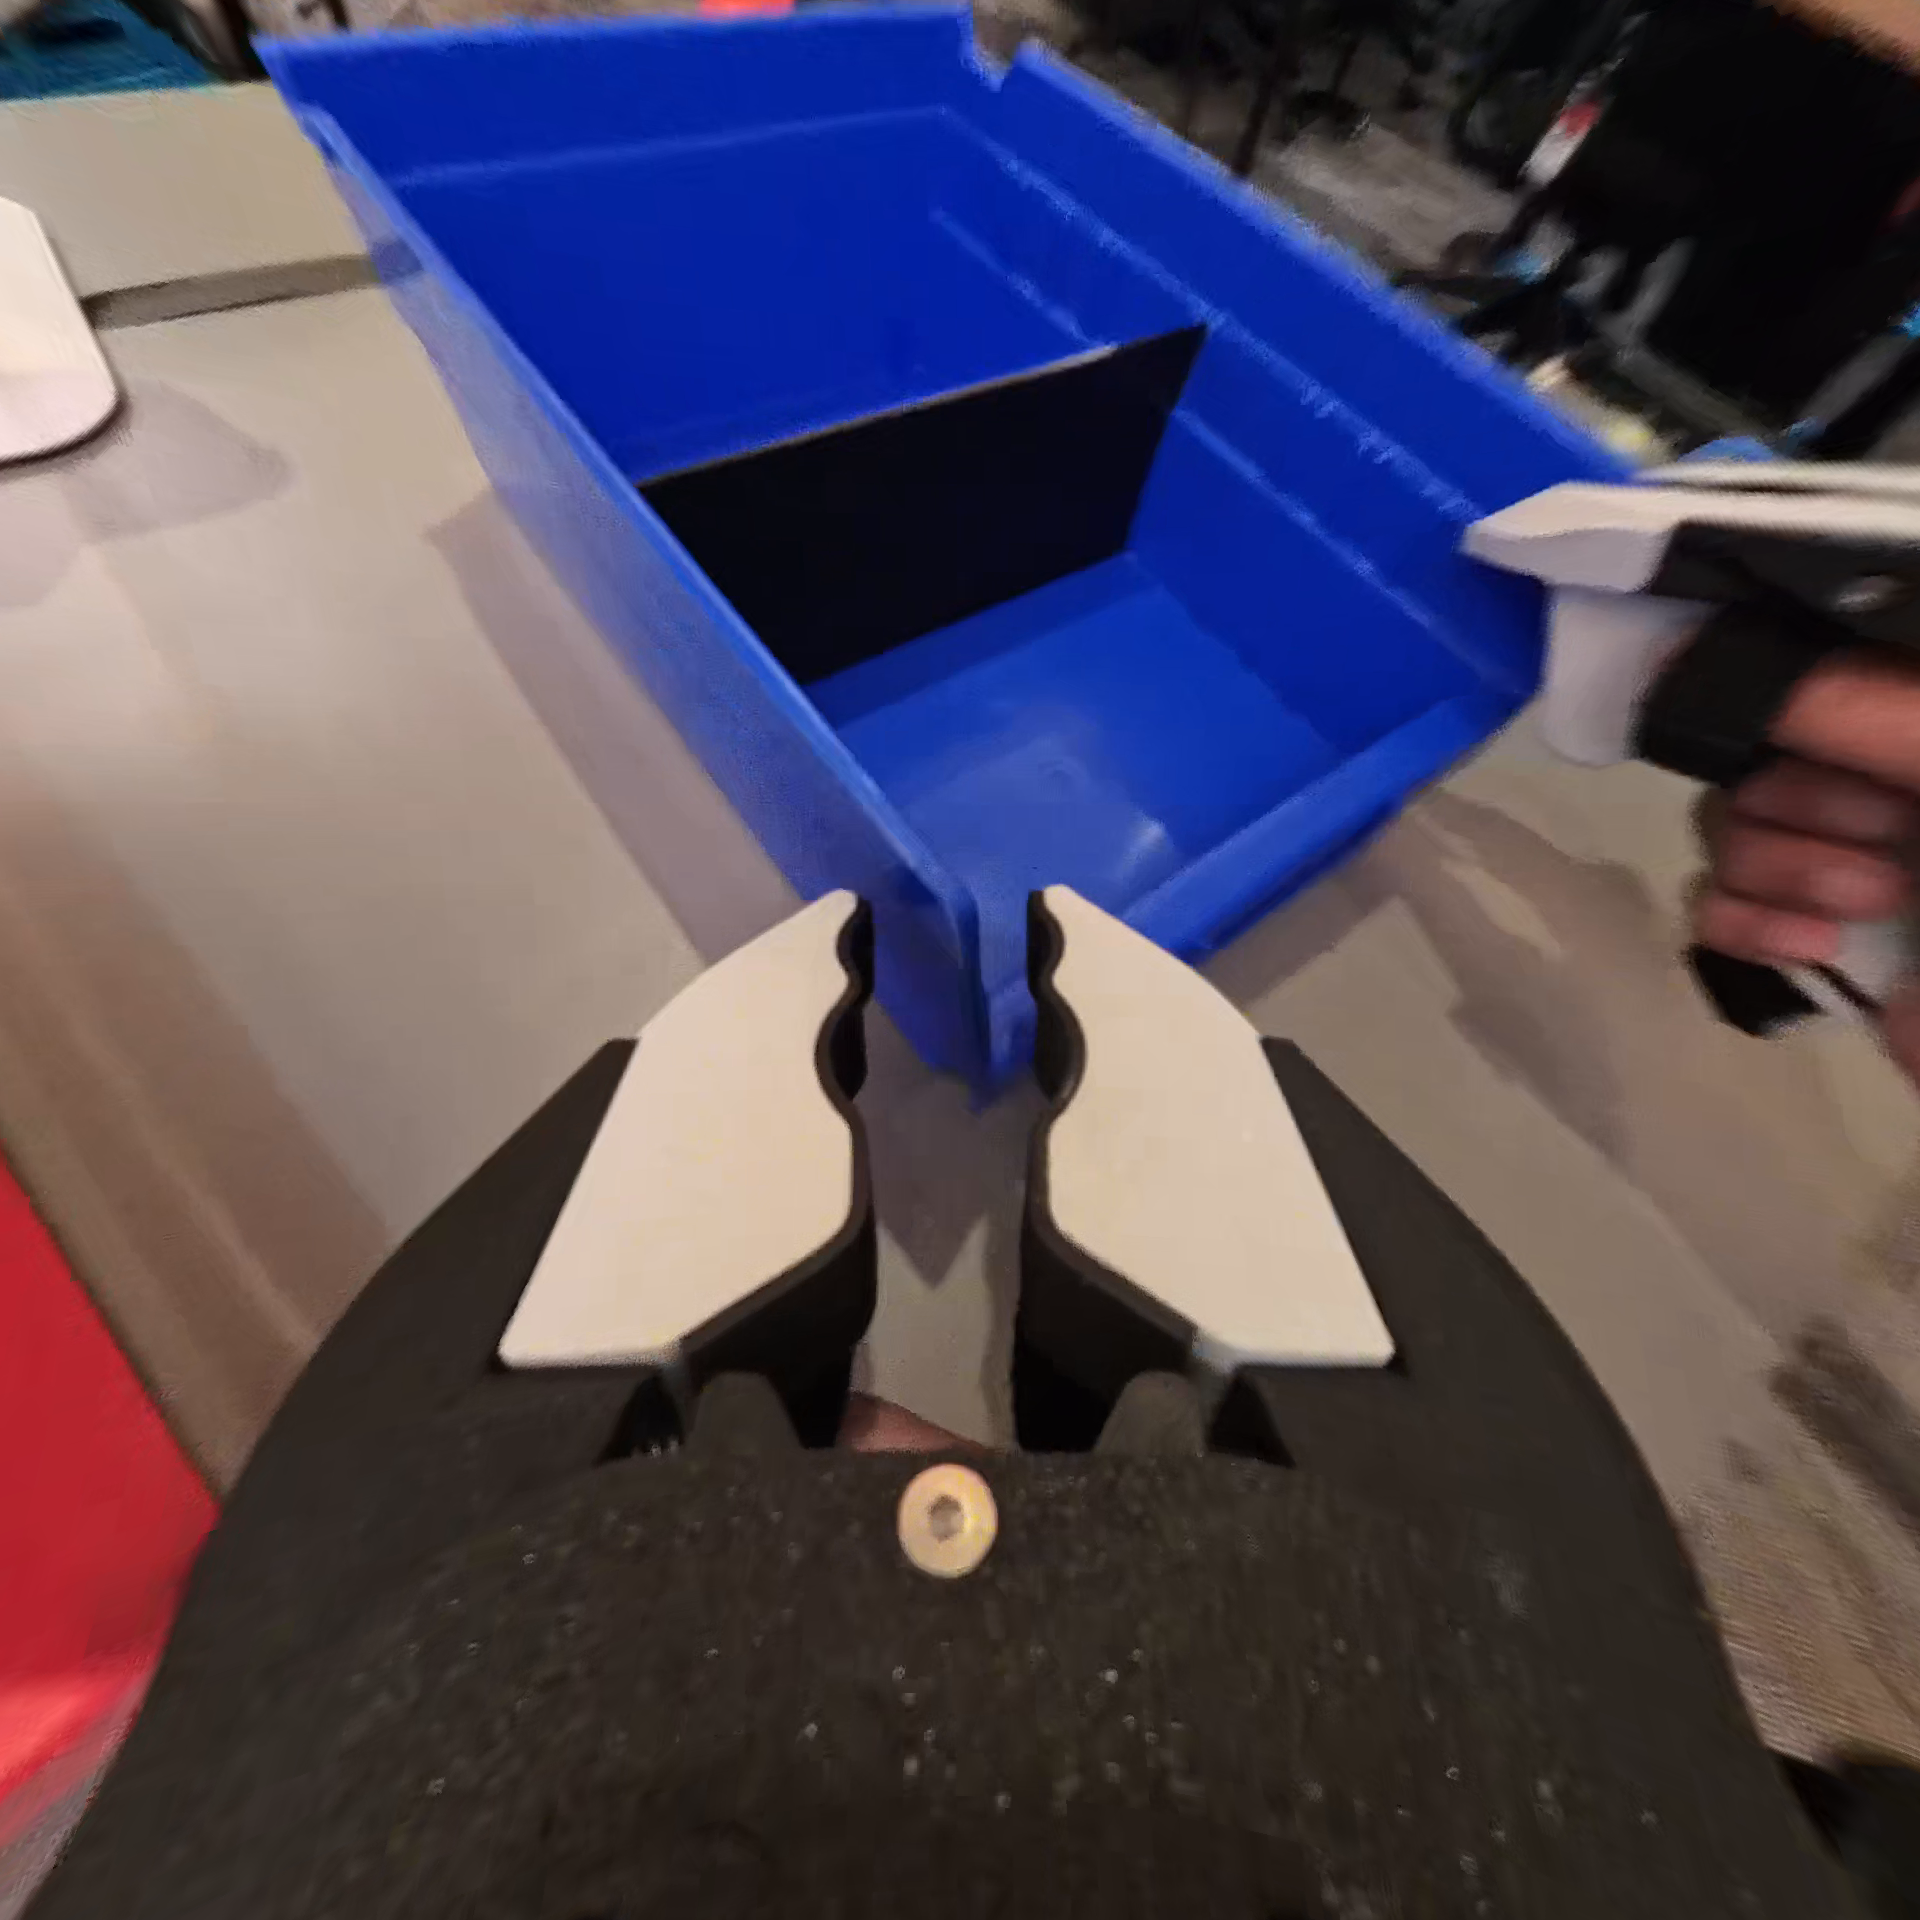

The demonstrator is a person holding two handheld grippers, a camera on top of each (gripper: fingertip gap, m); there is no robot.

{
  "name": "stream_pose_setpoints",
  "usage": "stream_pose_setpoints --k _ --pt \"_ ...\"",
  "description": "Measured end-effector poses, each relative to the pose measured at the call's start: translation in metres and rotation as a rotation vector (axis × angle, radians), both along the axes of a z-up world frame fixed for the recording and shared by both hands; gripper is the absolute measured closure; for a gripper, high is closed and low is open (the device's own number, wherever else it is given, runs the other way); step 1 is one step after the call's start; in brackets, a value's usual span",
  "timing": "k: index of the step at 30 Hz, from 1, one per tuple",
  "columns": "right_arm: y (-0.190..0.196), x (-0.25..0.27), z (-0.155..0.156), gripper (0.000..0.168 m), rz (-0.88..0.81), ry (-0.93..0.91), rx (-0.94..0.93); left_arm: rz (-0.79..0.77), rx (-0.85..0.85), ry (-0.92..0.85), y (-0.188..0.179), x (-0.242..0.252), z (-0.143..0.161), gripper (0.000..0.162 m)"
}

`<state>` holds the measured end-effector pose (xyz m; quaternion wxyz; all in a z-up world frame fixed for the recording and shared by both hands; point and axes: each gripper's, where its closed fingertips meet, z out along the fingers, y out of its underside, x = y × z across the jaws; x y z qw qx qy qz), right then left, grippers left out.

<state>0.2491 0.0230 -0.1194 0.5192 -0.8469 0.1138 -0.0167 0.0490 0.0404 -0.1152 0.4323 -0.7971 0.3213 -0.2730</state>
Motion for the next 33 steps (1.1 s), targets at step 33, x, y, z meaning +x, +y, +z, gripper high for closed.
stream_pose_setpoints --k 33 --pt "0.102 -0.458 0.020 0.161 0.342 -0.003 0.072 0.614 0.097 0.155 0.100 -0.449 0.009 0.159"
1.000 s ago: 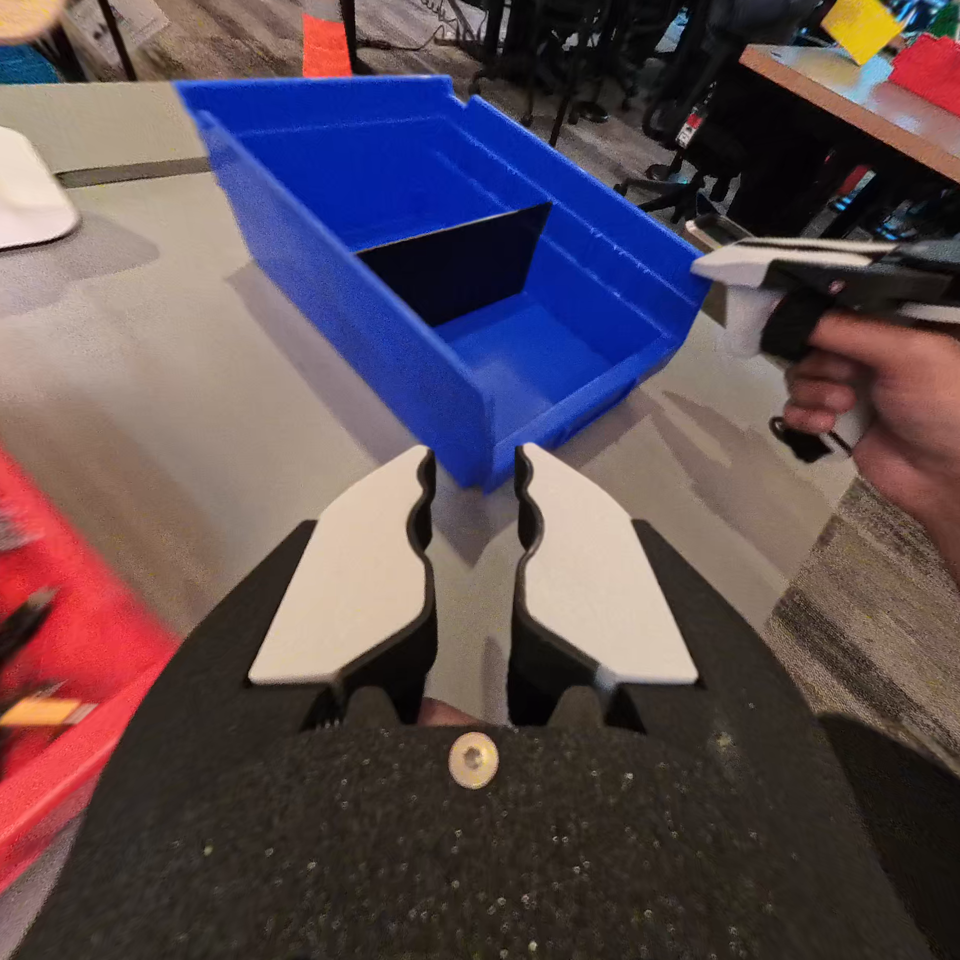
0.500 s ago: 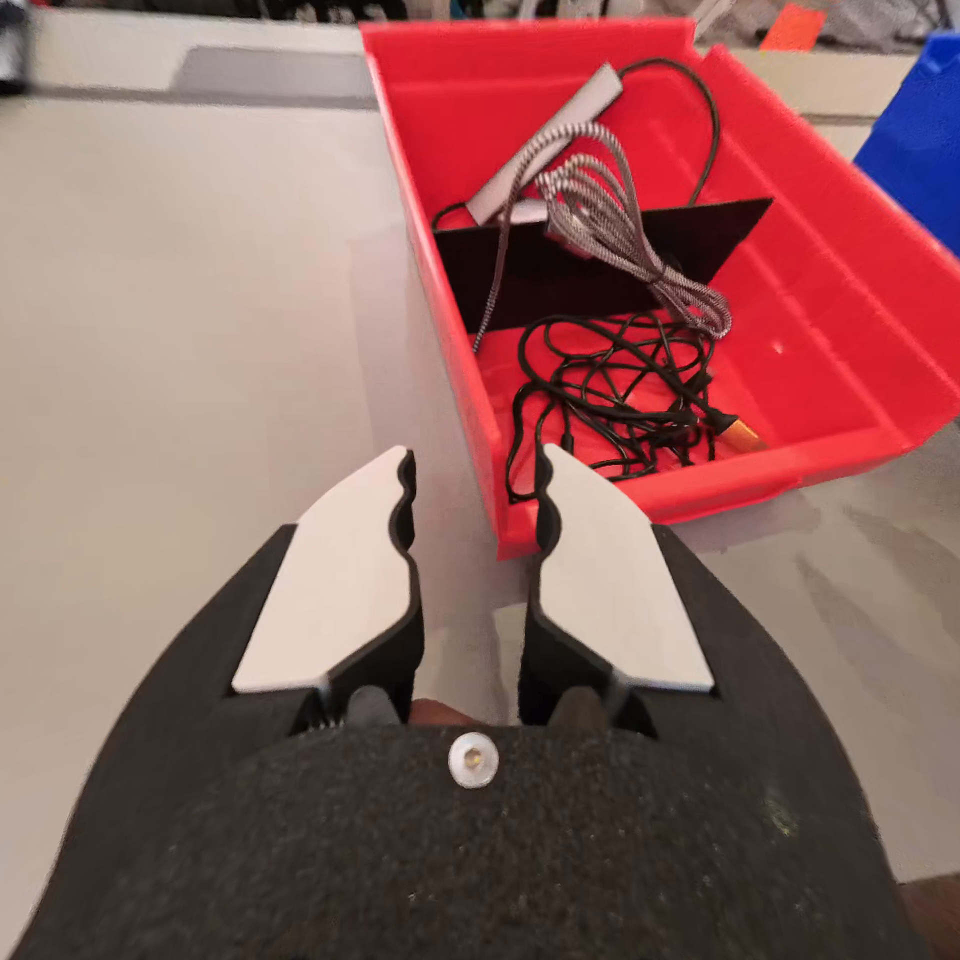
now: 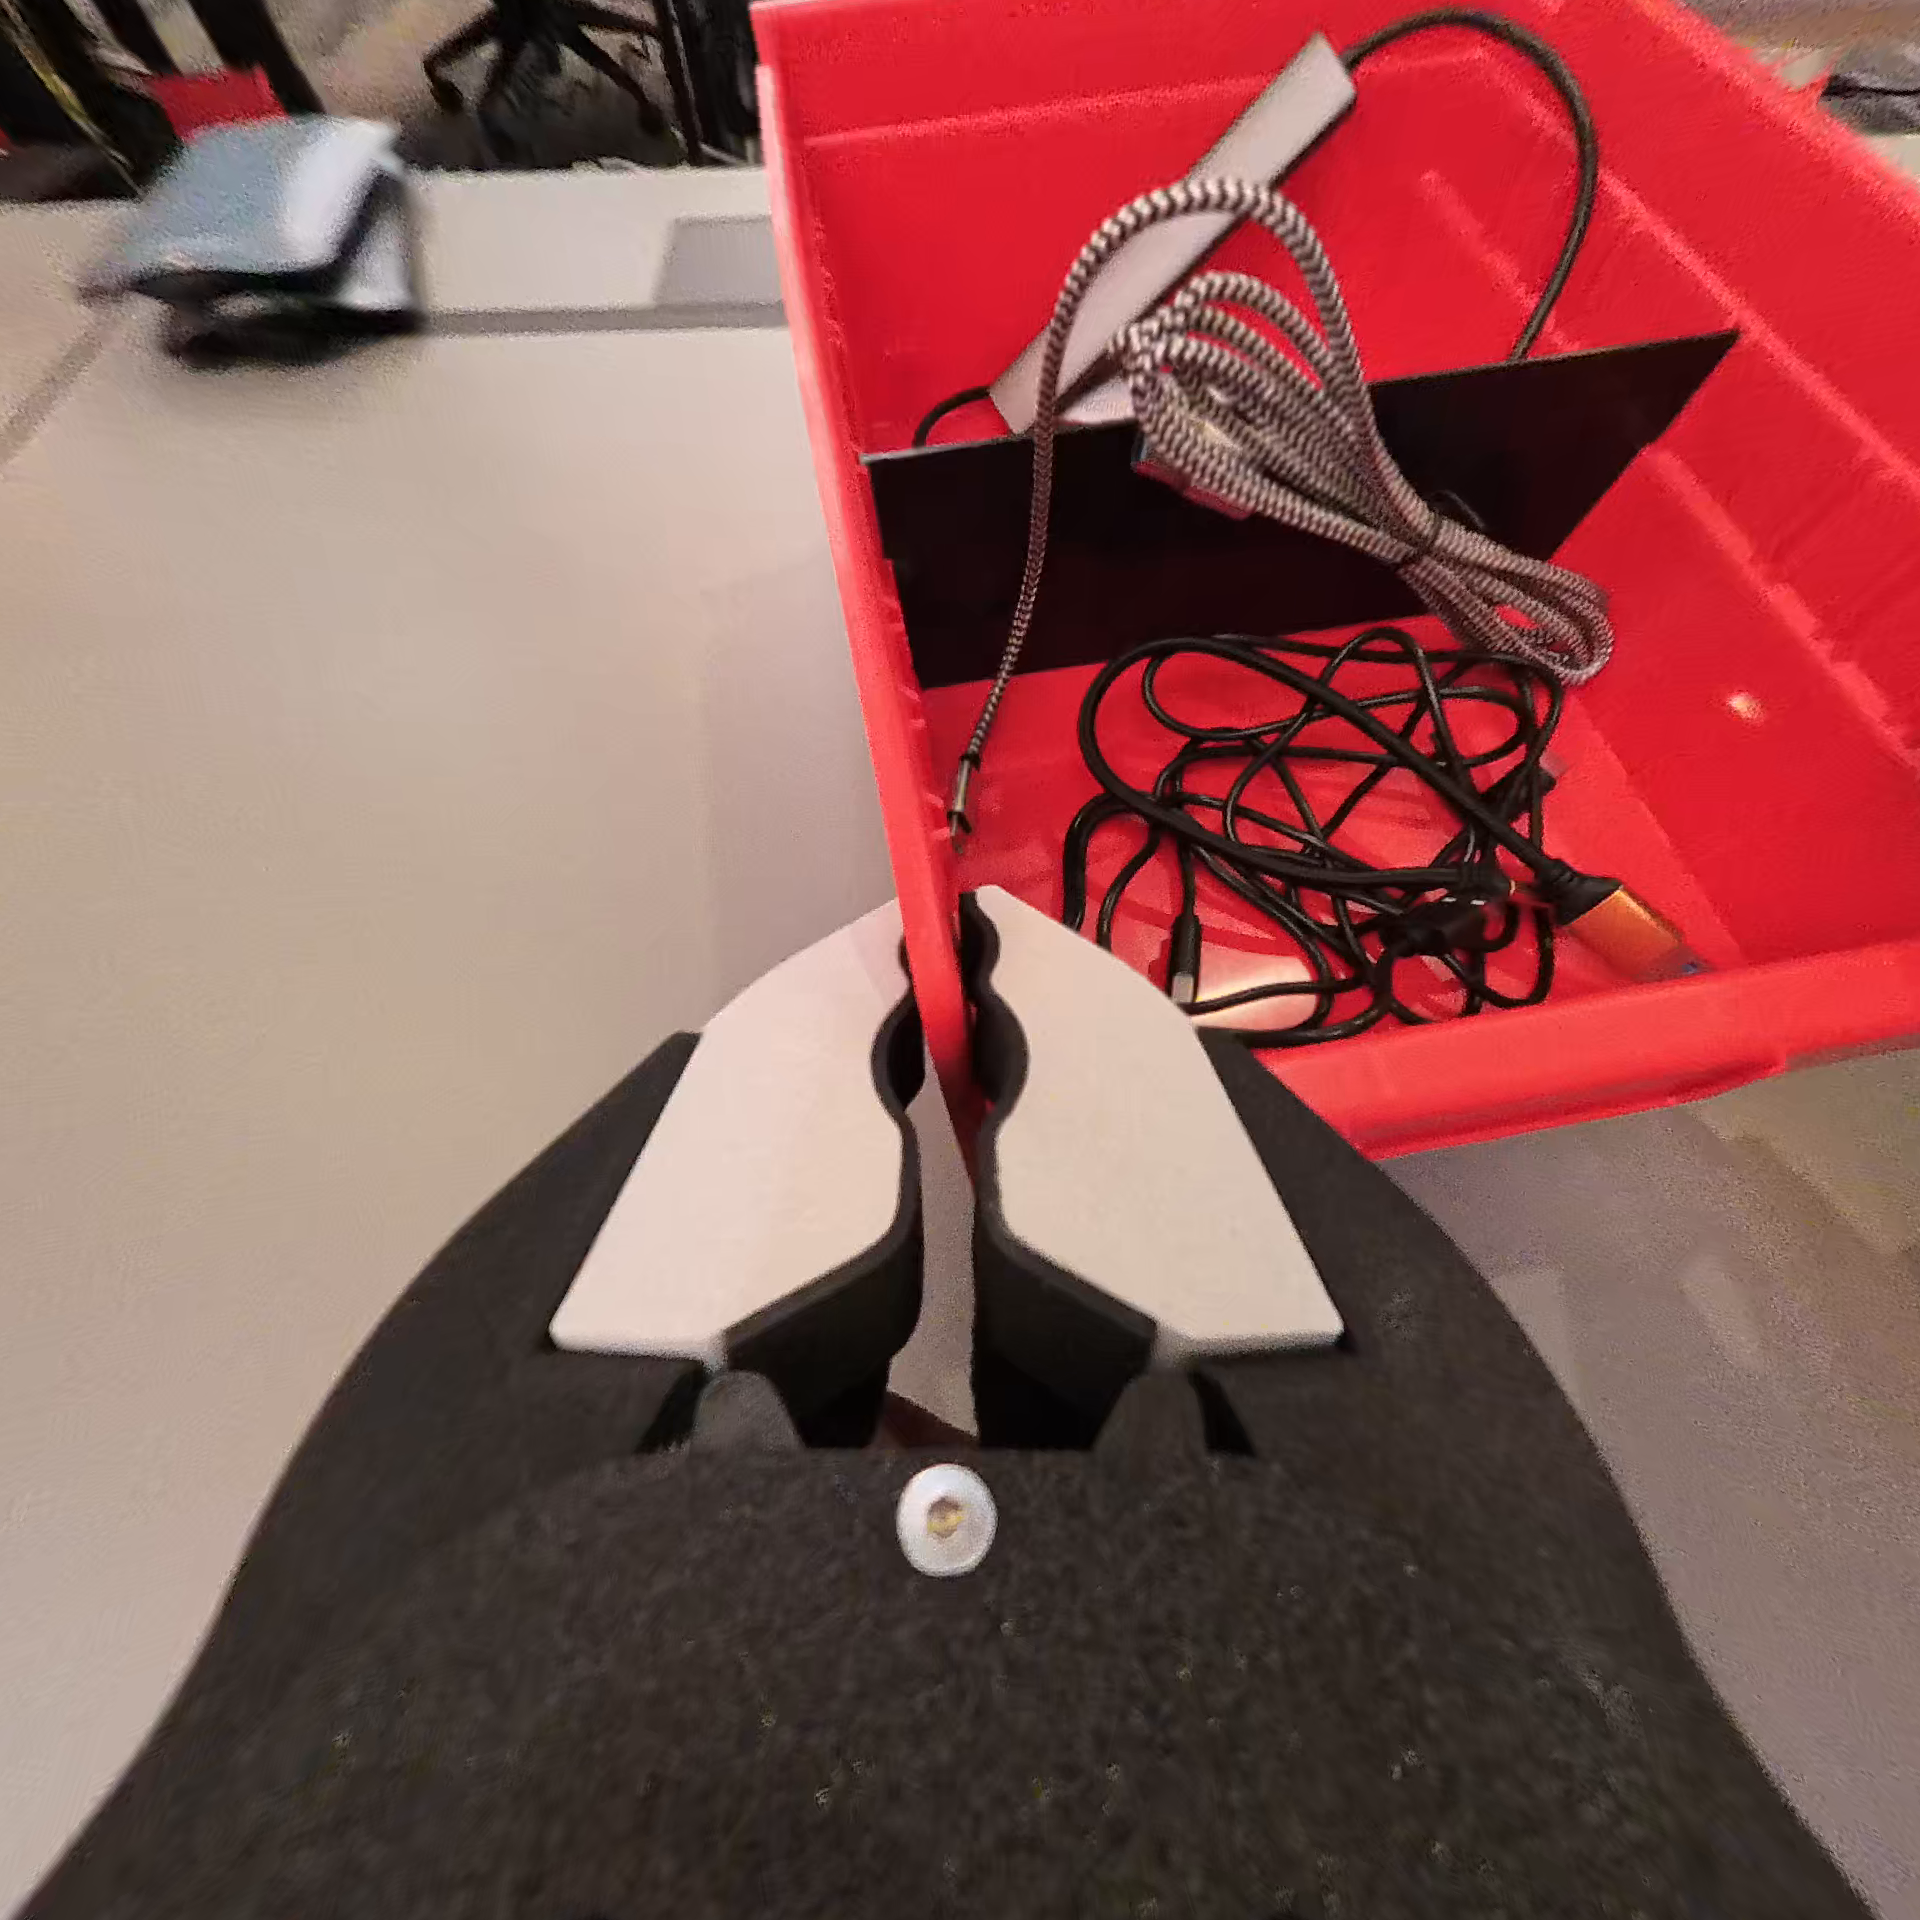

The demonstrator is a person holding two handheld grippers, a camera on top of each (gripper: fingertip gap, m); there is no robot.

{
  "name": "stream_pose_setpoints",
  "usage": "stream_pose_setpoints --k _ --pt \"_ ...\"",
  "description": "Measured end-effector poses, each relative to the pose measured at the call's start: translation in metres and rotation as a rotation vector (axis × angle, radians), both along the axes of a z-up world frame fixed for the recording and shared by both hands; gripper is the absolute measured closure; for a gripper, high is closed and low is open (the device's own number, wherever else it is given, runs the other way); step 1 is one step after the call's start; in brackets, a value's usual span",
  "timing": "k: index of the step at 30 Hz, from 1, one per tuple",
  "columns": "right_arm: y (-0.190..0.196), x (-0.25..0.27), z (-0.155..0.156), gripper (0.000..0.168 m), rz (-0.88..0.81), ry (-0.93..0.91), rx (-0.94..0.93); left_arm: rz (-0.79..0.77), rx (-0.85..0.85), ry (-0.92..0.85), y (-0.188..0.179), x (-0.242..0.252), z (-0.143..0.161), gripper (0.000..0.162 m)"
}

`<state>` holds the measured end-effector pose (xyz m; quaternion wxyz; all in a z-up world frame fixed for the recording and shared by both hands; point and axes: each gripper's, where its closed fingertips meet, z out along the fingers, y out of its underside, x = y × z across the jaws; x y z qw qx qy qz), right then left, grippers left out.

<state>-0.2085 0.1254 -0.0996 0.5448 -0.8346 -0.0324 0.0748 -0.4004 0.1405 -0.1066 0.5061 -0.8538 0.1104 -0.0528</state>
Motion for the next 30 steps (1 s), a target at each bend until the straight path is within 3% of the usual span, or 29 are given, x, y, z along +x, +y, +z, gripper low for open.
stream_pose_setpoints --k 4,8,12,16,18,21,24,26,30 --pt "0.021 -0.077 -0.004 0.157 0.092 -0.003 0.018 -0.010 0.018 0.034 0.024 -0.074 0.006 0.159" --pt "0.034 -0.124 -0.021 0.154 0.083 0.020 -0.032 -0.080 -0.024 0.034 0.049 -0.116 -0.011 0.159" --pt "0.035 -0.138 -0.031 0.149 0.037 0.054 -0.028 -0.111 -0.052 -0.016 0.061 -0.126 -0.026 0.159" --pt "0.028 -0.143 -0.029 0.141 0.141 0.024 -0.016 -0.051 -0.039 -0.087 0.061 -0.128 -0.024 0.159" --pt "0.018 -0.140 -0.020 0.133 0.248 0.005 -0.021 0.005 -0.028 -0.093 0.056 -0.135 -0.020 0.145" --pt "-0.004 -0.113 0.016 0.130 0.378 0.020 0.061 0.112 0.038 -0.112 0.041 -0.156 0.001 0.121" --pt "-0.026 -0.057 0.047 0.130 0.460 -0.024 0.148 0.139 0.097 -0.178 0.017 -0.156 0.025 0.123" --pt "-0.032 -0.001 0.060 0.131 0.414 -0.051 0.178 0.139 0.109 -0.218 0.003 -0.146 0.032 0.125" --pt "-0.044 0.135 0.085 0.131 0.168 -0.040 0.220 0.136 0.127 -0.234 -0.009 -0.108 0.036 0.127"
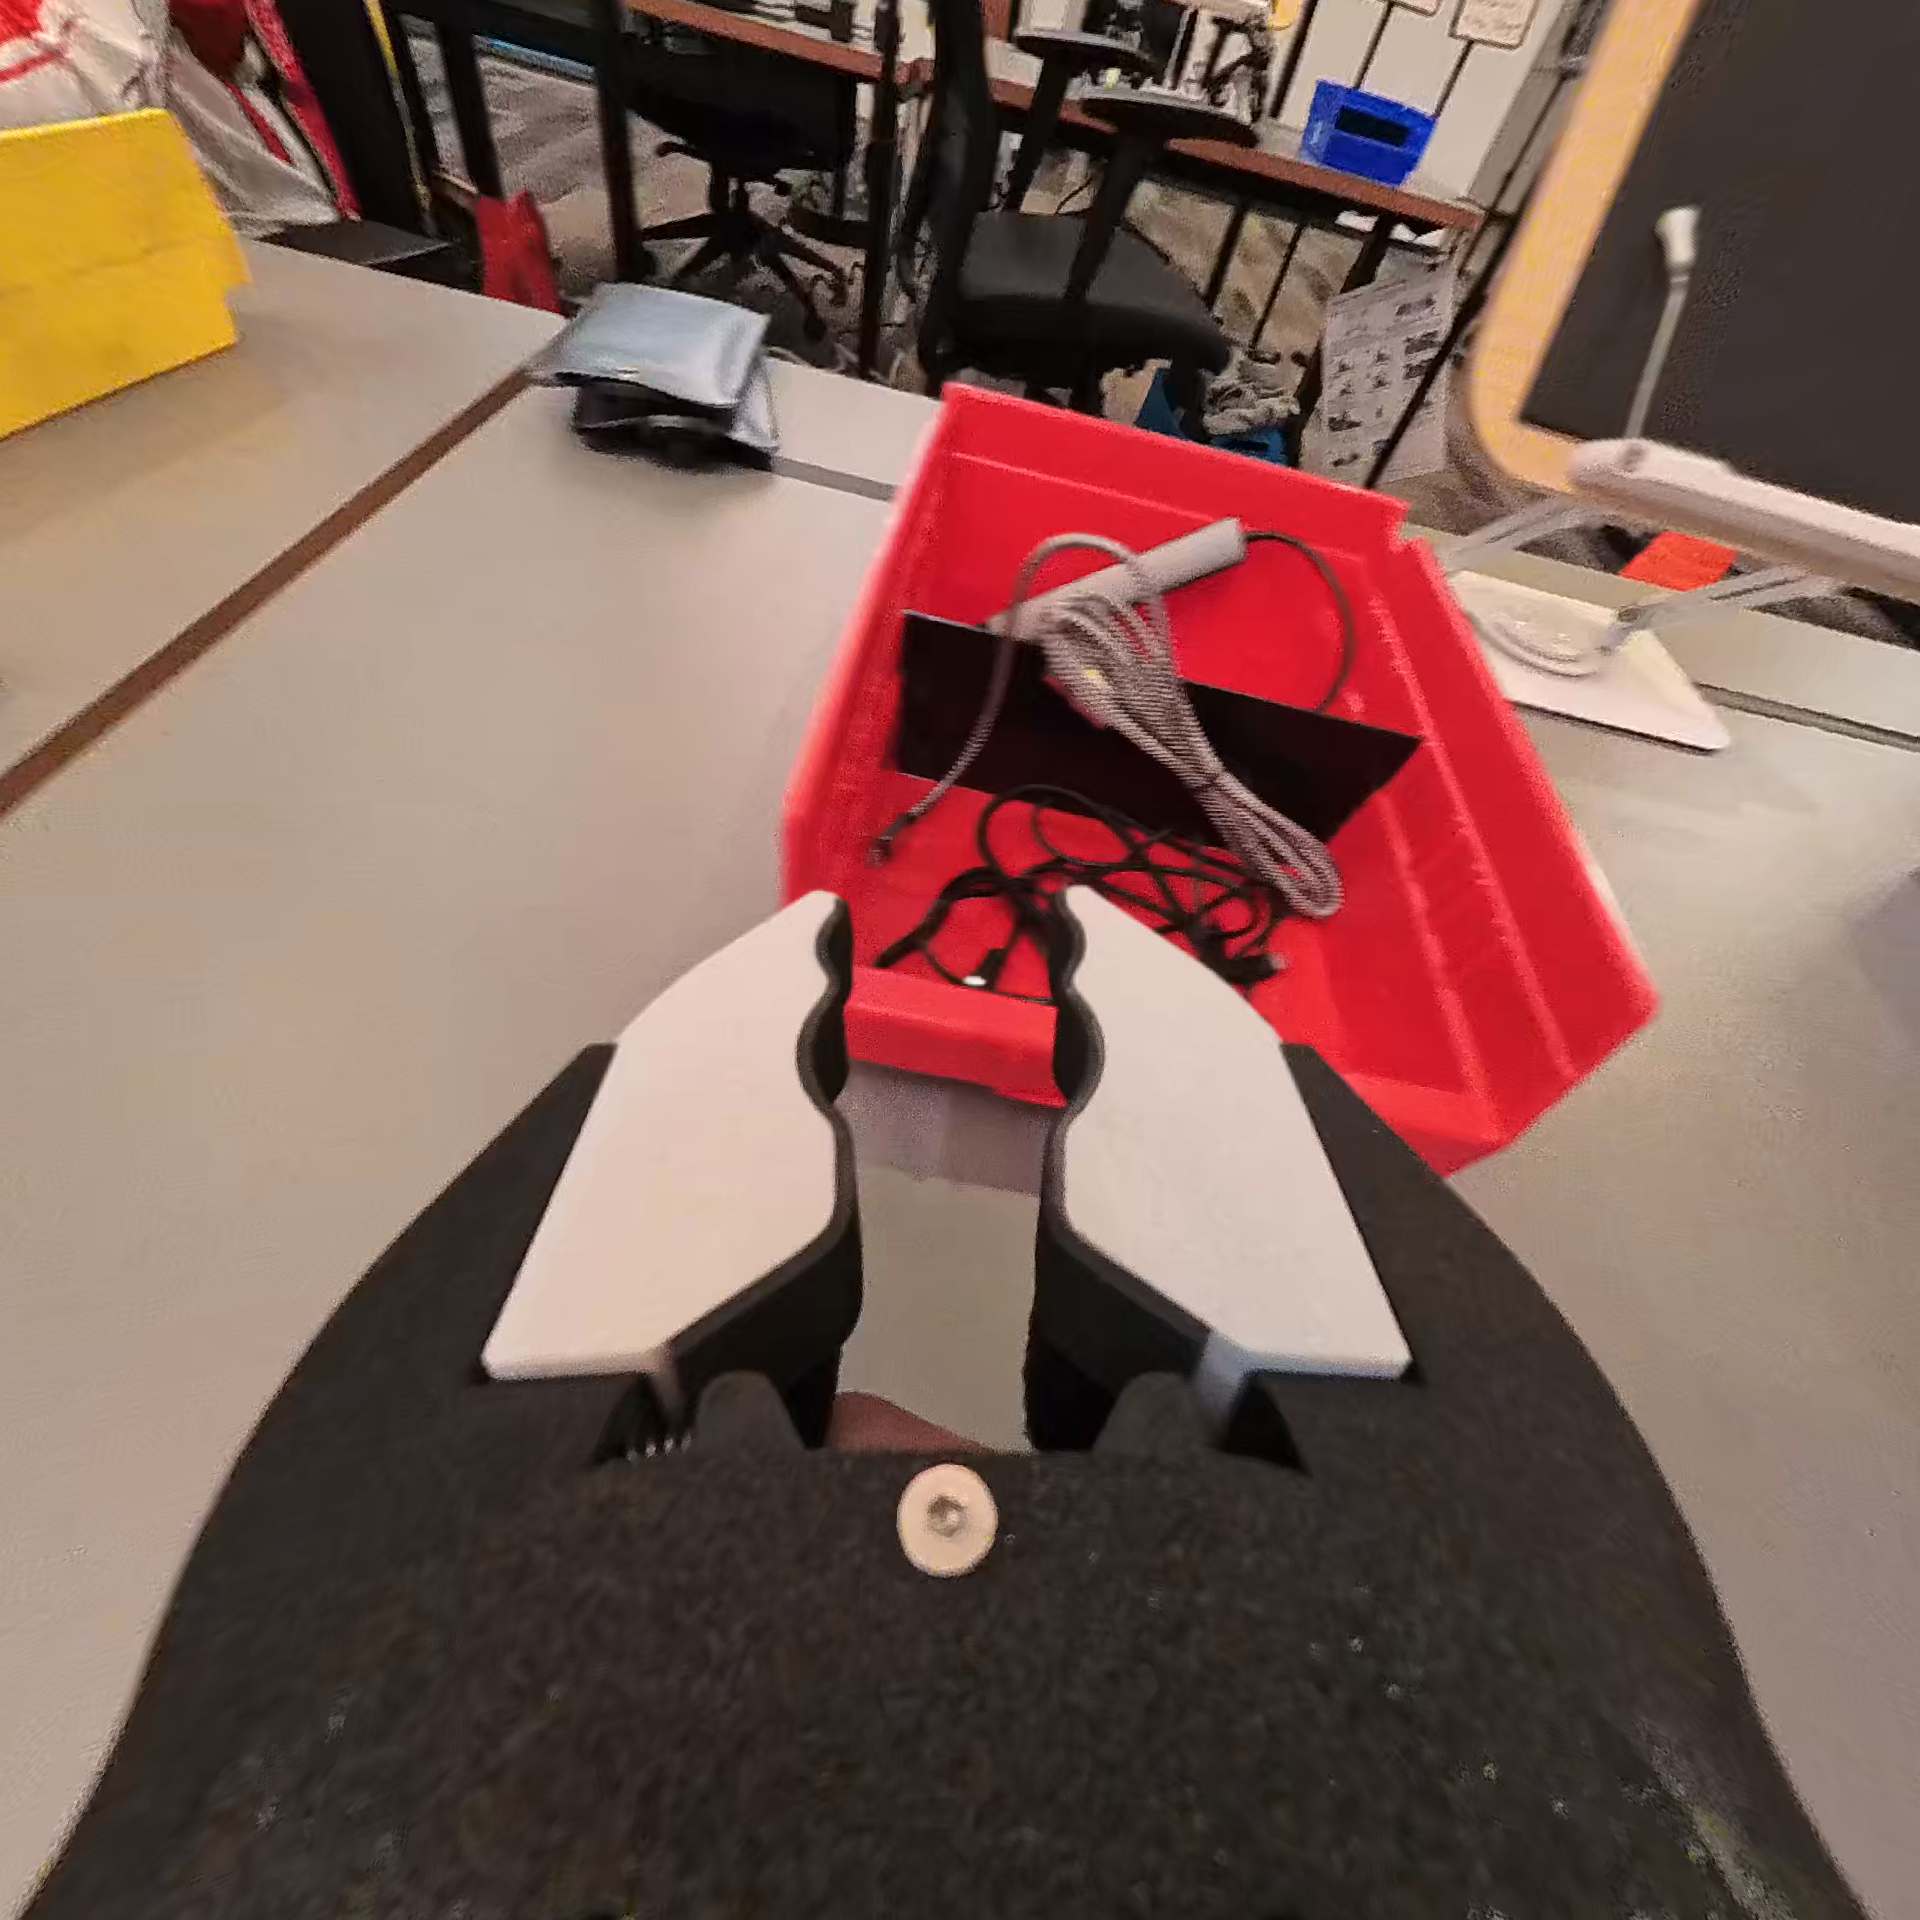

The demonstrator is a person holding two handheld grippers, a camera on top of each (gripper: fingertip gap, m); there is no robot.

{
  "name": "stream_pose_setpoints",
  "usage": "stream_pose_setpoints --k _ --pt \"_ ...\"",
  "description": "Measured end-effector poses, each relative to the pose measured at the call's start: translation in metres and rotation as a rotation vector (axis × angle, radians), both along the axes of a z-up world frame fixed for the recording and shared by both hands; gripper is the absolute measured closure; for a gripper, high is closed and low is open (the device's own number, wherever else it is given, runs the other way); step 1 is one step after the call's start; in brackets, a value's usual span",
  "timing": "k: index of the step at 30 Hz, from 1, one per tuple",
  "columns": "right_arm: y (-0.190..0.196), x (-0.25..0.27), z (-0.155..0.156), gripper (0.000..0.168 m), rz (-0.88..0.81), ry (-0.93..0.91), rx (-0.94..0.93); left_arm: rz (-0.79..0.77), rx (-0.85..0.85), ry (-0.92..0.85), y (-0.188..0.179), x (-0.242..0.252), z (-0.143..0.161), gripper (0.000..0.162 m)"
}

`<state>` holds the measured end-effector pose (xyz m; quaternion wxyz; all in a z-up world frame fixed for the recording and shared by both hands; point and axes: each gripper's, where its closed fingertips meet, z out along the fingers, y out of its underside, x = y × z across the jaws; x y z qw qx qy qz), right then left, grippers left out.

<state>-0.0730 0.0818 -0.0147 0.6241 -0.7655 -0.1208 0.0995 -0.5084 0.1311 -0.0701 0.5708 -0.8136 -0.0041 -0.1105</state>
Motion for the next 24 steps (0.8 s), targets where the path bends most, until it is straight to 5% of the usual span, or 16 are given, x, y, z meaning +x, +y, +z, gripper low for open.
stream_pose_setpoints --k 3,7,13,20,24 --pt "-0.018 0.096 0.007 0.131 -0.162 0.062 0.059 -0.039 0.026 -0.031 0.000 0.043 0.001 0.128" --pt "-0.050 0.189 -0.026 0.131 -0.347 0.079 0.045 -0.117 -0.020 -0.063 -0.002 0.093 -0.023 0.130" --pt "-0.082 0.222 -0.098 0.134 -0.411 0.100 -0.050 -0.250 -0.057 0.098 0.006 0.109 -0.049 0.134" --pt "-0.069 0.220 -0.096 0.136 -0.406 0.124 -0.059 -0.301 -0.126 -0.007 0.003 0.122 -0.062 0.135" --pt "-0.066 0.223 -0.102 0.139 -0.432 0.126 -0.079 -0.277 -0.110 0.104 0.003 0.115 -0.063 0.135"
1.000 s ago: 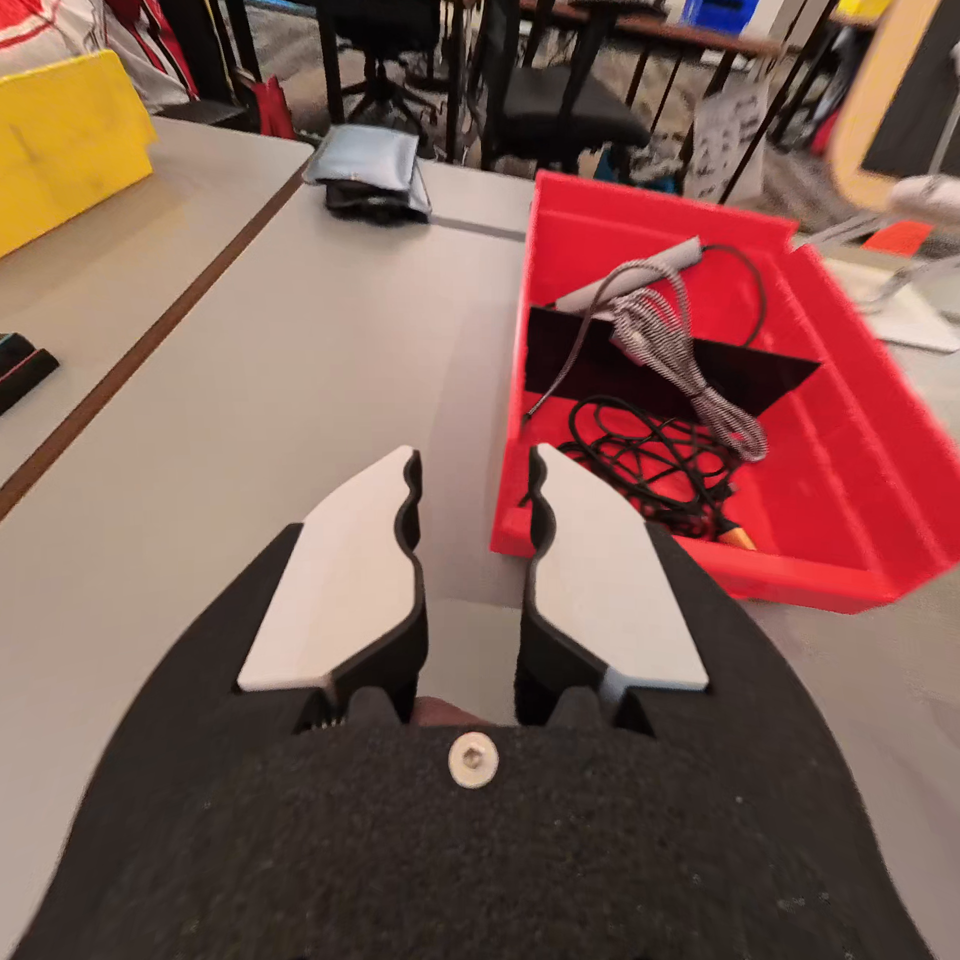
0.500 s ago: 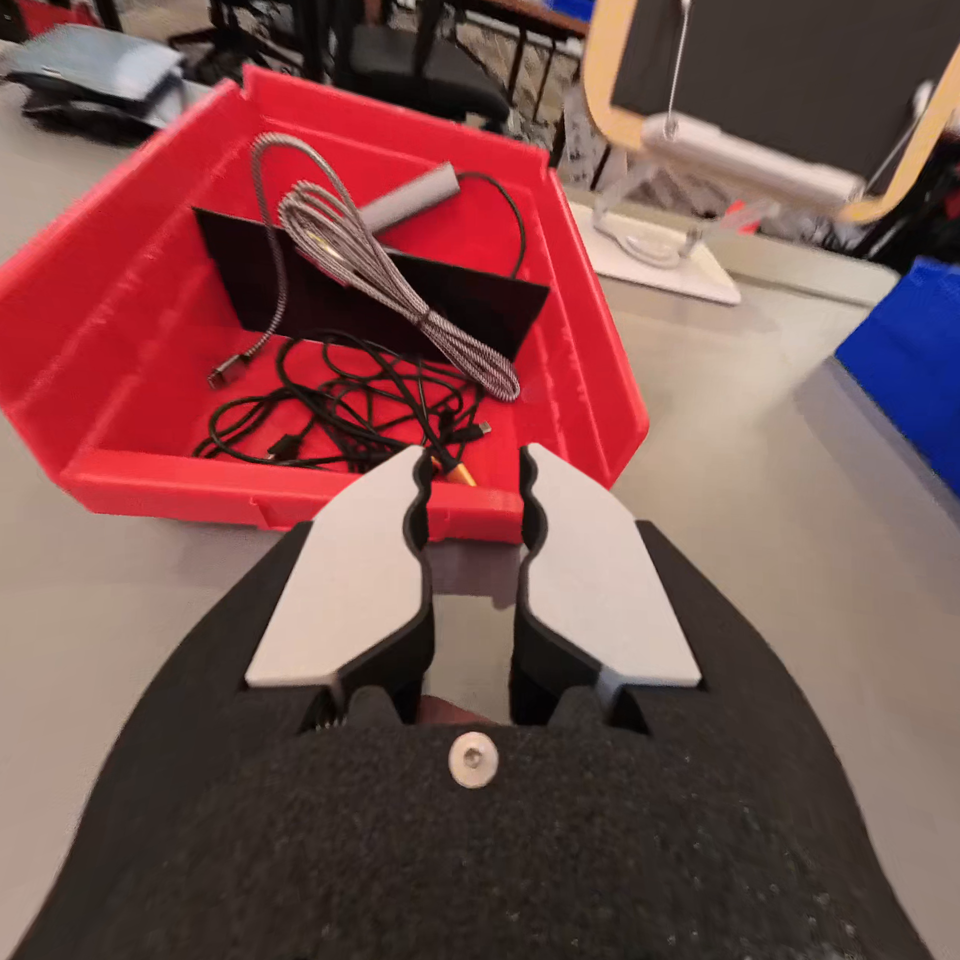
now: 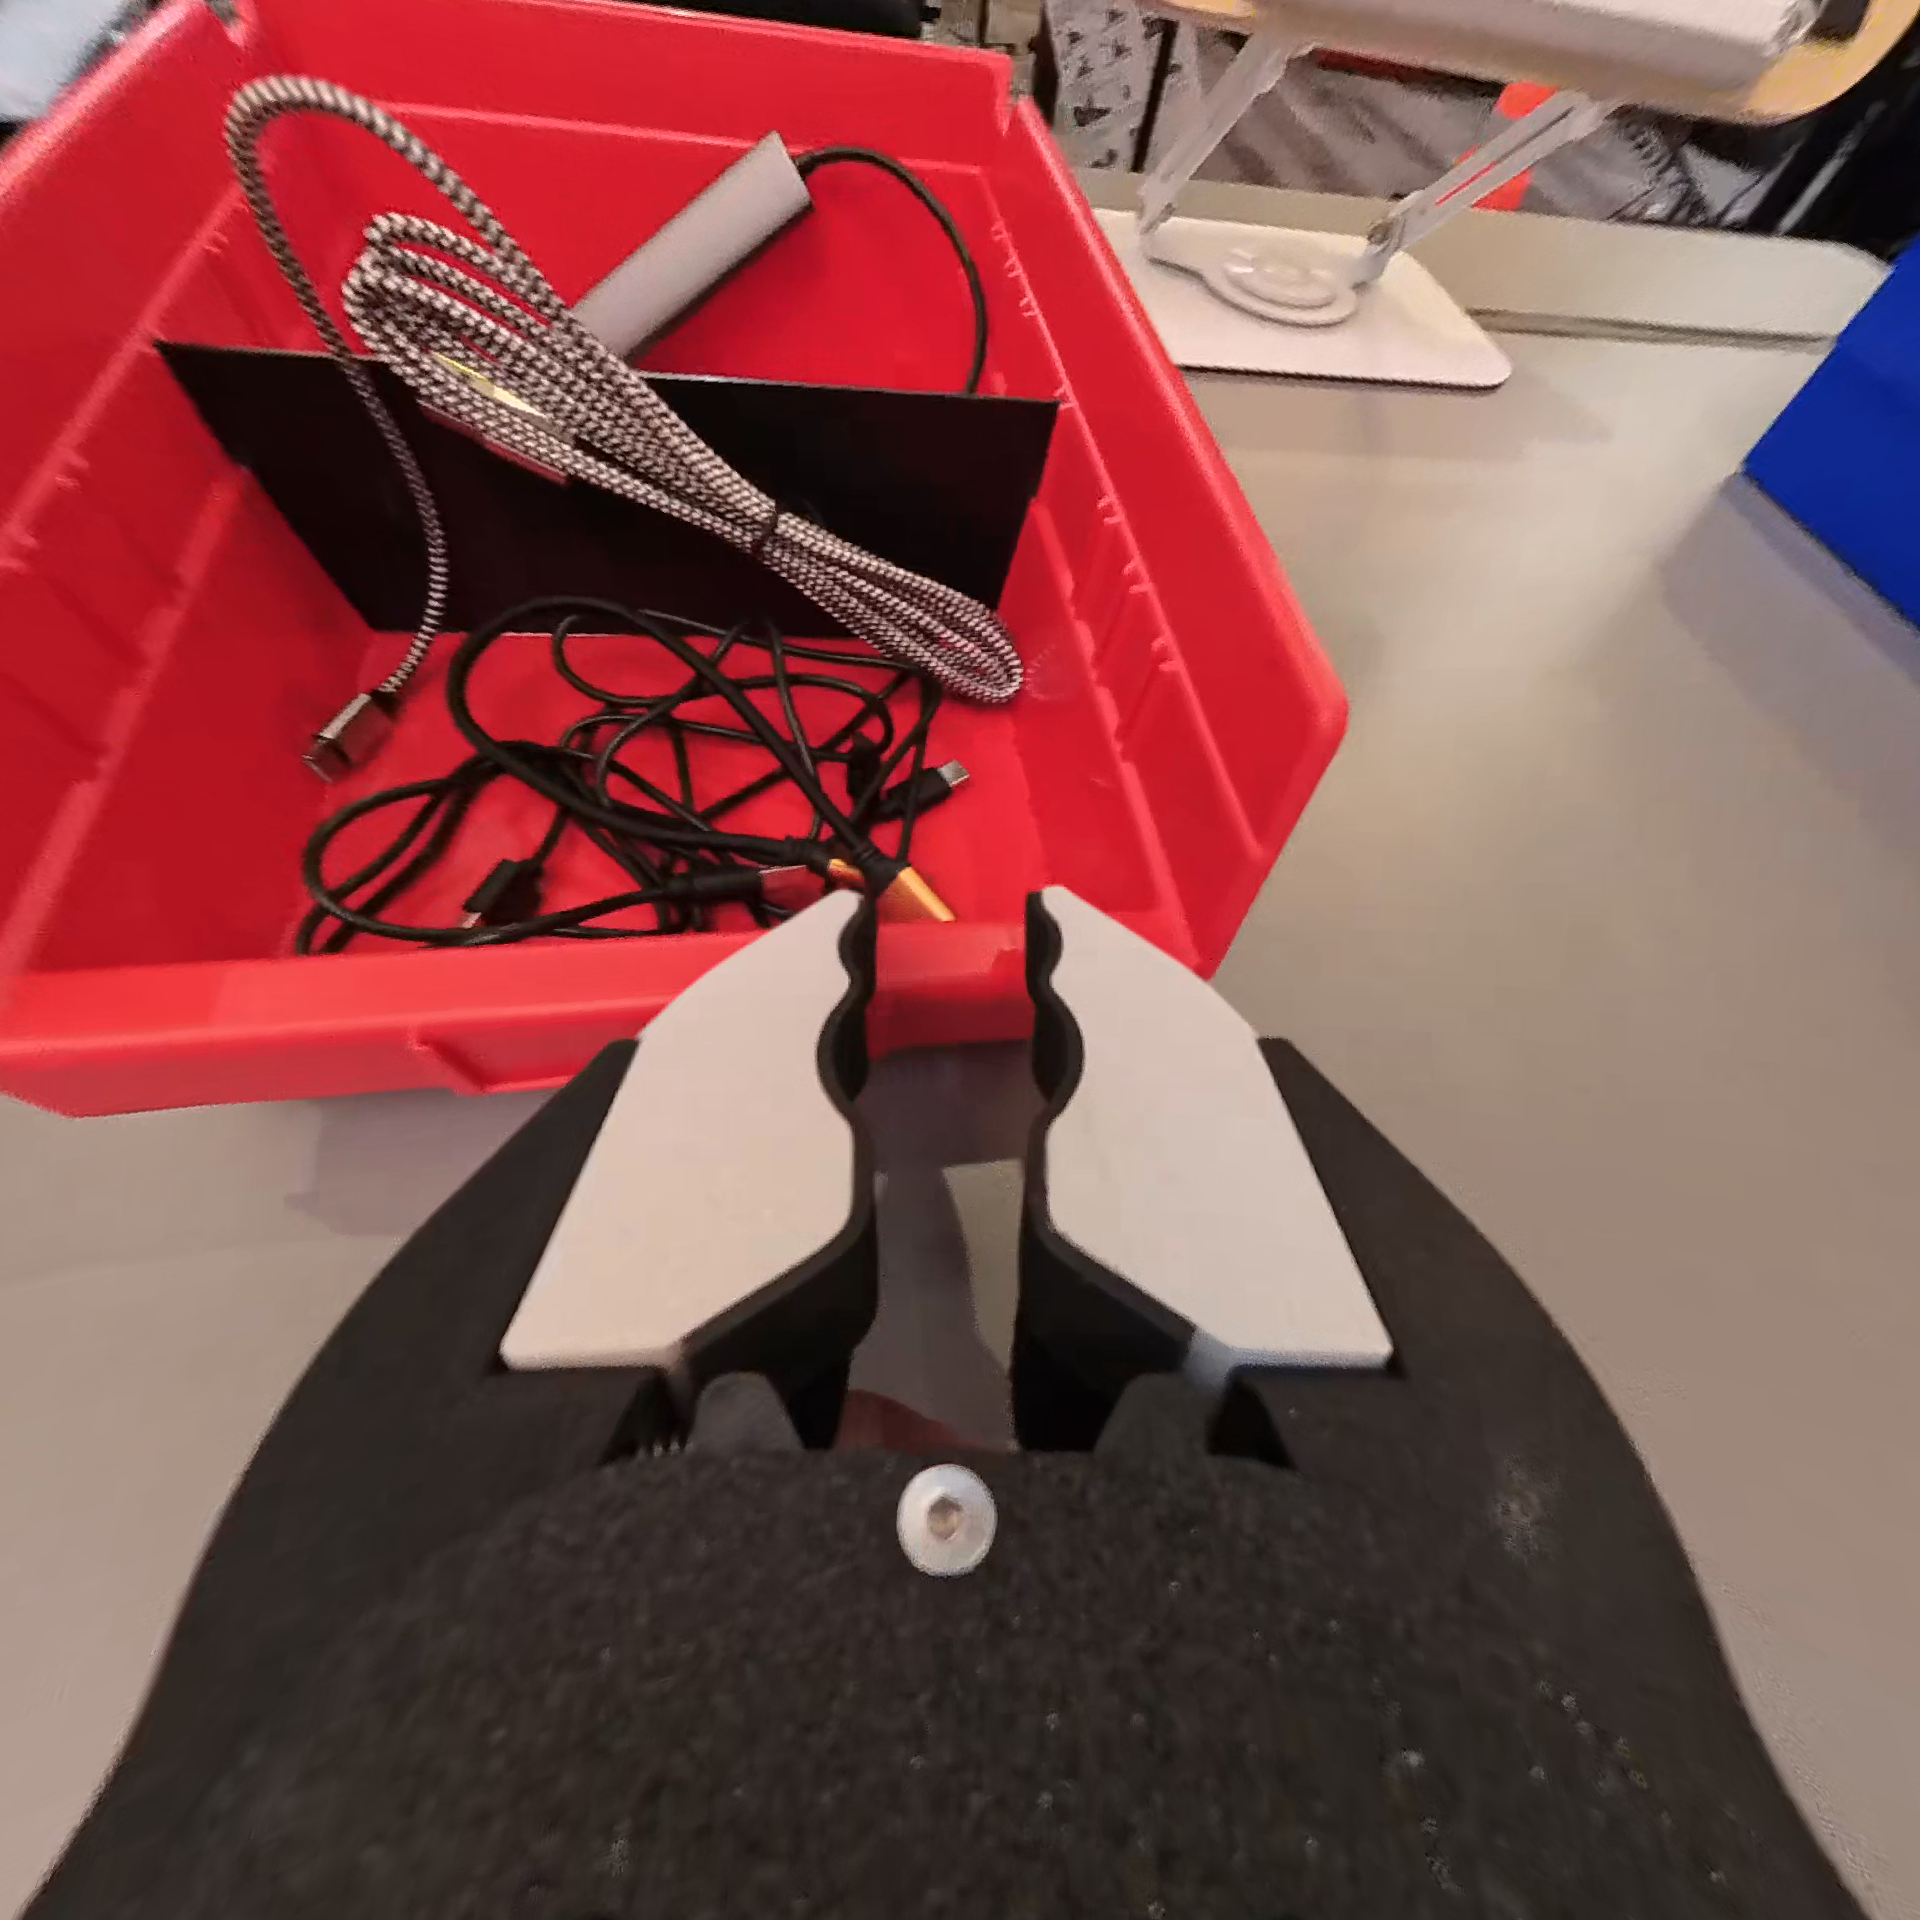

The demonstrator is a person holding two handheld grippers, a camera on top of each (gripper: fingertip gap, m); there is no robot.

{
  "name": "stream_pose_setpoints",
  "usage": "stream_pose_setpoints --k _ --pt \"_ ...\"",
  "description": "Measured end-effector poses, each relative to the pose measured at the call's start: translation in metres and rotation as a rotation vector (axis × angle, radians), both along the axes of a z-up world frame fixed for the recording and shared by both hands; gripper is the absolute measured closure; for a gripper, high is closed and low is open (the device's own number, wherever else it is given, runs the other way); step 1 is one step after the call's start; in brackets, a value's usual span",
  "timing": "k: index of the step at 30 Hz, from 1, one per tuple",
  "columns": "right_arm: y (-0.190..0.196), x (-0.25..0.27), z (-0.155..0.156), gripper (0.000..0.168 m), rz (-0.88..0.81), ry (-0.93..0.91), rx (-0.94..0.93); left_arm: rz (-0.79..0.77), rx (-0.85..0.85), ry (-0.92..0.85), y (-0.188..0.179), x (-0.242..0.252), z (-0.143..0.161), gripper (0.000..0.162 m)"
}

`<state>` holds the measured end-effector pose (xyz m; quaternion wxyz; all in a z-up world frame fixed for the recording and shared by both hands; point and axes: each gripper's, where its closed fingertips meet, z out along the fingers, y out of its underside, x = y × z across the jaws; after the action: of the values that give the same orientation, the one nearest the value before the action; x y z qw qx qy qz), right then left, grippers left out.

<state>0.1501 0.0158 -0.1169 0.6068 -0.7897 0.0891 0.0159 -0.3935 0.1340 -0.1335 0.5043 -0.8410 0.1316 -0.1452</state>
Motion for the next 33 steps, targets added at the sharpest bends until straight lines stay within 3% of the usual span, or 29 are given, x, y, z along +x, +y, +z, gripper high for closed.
stream_pose_setpoints --k 33 --pt "0.0094 0.0029 0.0024 0.142 -0.030 -0.001 0.011 0.009 -0.042 -0.082 0.0085 0.0023 -0.0046 0.134"
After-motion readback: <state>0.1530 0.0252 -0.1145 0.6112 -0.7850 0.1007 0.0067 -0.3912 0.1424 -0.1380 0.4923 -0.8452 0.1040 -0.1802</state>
